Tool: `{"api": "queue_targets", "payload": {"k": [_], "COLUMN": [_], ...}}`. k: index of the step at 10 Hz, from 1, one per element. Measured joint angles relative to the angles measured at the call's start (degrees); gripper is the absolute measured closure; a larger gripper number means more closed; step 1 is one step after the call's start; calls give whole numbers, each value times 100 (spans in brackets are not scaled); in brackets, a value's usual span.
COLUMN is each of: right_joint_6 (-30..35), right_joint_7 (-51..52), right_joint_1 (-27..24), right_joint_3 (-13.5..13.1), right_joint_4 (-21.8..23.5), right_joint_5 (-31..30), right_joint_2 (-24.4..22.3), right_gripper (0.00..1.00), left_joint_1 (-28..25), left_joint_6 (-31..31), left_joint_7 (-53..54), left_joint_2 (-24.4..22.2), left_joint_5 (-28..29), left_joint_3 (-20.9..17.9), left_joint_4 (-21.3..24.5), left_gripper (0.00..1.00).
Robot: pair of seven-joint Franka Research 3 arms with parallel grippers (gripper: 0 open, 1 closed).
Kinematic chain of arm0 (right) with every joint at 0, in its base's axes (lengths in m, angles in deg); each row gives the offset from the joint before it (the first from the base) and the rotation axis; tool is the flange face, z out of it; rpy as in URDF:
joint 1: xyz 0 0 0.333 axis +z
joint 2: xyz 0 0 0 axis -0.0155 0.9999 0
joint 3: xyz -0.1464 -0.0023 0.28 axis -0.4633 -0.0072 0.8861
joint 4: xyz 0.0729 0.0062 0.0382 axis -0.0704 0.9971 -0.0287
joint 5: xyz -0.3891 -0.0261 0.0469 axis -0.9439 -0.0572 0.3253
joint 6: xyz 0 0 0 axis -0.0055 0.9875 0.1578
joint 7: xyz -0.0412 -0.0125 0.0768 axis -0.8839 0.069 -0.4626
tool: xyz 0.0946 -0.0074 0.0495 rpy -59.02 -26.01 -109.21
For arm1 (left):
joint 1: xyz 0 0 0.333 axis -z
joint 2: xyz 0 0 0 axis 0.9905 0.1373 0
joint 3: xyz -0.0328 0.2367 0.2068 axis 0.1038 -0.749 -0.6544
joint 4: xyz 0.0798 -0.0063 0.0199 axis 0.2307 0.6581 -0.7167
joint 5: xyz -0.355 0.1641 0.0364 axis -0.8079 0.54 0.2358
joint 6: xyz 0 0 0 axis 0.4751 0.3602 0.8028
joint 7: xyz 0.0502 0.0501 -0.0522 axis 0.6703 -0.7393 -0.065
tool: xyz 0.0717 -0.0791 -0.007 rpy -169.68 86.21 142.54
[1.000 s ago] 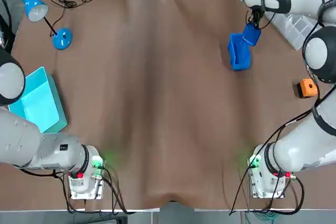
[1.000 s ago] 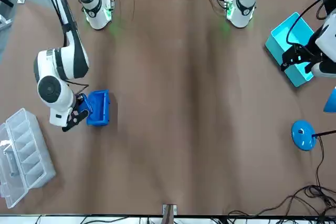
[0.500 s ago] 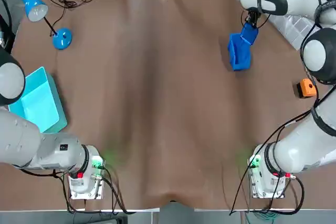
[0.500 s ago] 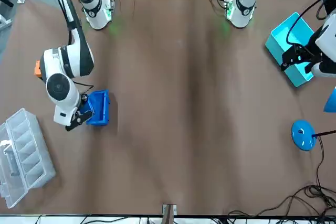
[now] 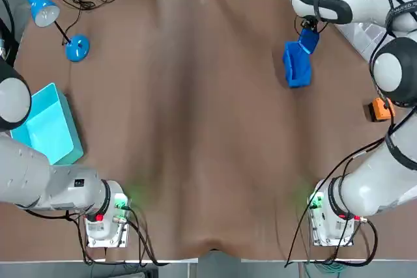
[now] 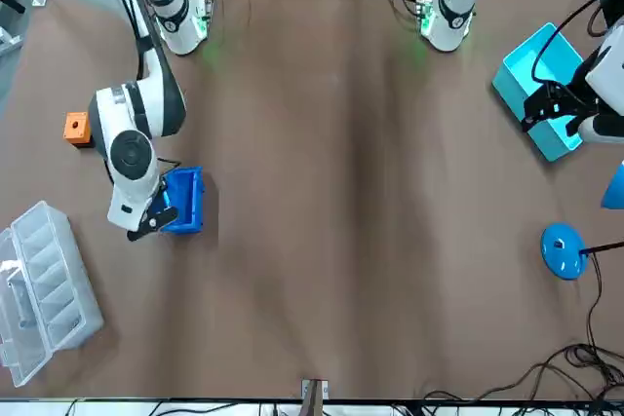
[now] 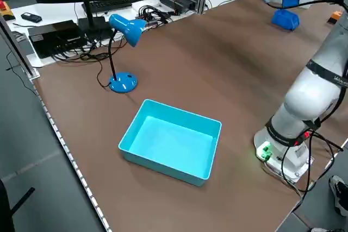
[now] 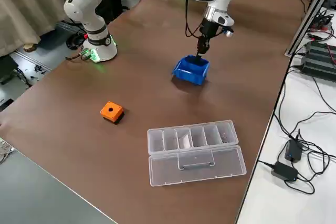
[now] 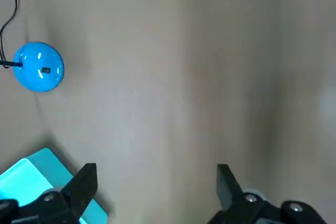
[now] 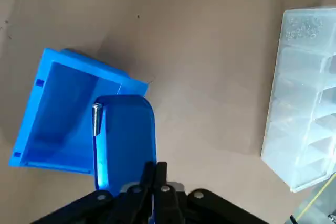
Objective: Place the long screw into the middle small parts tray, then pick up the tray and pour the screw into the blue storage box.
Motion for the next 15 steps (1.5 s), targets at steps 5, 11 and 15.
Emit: {"api": "queue_targets", "payload": {"k": [5,11,15], "right_joint_6": [213,571,770], "right_joint_7": [-473,-1326,-1984], "right_joint_1": [249,694,988], "right_joint_3": [2,3,4], "right_joint_4": [133,141,143], "right_joint_5": [-684,-1209,-1591], "right_joint_2": [73,279,353], "right_gripper": [97,97,97], "left_joint_1": [-19,-20,-20], "left_joint_6": [0,0,2], "left_joint_7": [0,0,0], "left_joint_2": [35,55,70], "left_joint_5": [0,0,0], "left_joint_3": [-6,-7,-7], "left_joint_4": [0,0,-6], "left_gripper": [0,0,0]}}
